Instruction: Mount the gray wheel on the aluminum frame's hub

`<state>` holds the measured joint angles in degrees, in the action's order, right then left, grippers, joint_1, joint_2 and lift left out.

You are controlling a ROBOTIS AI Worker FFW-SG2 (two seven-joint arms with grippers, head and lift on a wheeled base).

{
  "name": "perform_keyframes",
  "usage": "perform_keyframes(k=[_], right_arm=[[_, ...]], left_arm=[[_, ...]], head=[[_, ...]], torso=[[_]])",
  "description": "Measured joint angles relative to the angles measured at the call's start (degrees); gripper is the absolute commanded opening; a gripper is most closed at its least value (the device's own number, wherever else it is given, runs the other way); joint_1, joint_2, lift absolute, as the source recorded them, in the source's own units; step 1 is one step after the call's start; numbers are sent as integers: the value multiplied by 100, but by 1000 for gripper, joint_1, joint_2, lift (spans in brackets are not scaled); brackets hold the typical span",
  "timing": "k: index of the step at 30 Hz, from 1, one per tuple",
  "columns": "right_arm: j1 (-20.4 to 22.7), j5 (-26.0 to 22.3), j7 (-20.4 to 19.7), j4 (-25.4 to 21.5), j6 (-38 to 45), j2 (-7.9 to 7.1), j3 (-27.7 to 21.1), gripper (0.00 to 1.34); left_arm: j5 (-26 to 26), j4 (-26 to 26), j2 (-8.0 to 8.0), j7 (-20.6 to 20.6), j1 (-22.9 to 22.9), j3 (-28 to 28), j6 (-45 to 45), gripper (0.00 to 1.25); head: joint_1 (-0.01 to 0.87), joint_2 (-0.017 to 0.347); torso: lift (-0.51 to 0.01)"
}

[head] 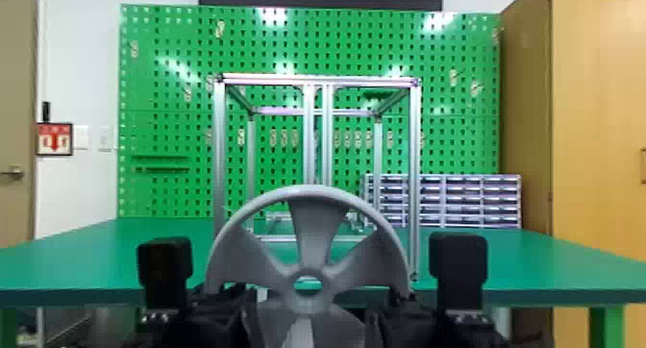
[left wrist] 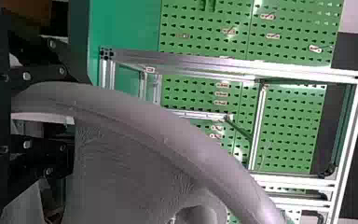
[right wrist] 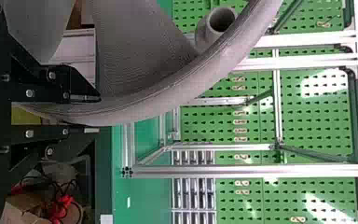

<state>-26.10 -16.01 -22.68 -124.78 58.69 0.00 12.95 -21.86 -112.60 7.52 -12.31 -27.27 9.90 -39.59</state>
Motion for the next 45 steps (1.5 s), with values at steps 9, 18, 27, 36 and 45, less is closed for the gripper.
perform_keyframes(k=[9,18,27,36,45], right_arm=[[-503,-350,0,282,388,0,-228,150],[-955,-698,0,604,642,0,-451,150],[-1326,-889,0,904,805,0,-567,150],[-1657,-1007,0,1149,977,0,-657,150],[-2015,-1129,1,1470,1129,0,-699,150]], left_arm=[[12,293,-102,-9,-532,79,-306,402],[-31,610,-187,-9,-916,124,-558,402],[-155,1003,-253,-9,-1365,187,-584,402],[-45,1155,-326,-9,-1704,291,-589,402],[33,1457,-379,-9,-1998,290,-598,402]], head=[[-5,6],[-5,6],[-5,6],[-5,6],[-5,6]], torso=[[-499],[-499],[-499],[-499],[-499]])
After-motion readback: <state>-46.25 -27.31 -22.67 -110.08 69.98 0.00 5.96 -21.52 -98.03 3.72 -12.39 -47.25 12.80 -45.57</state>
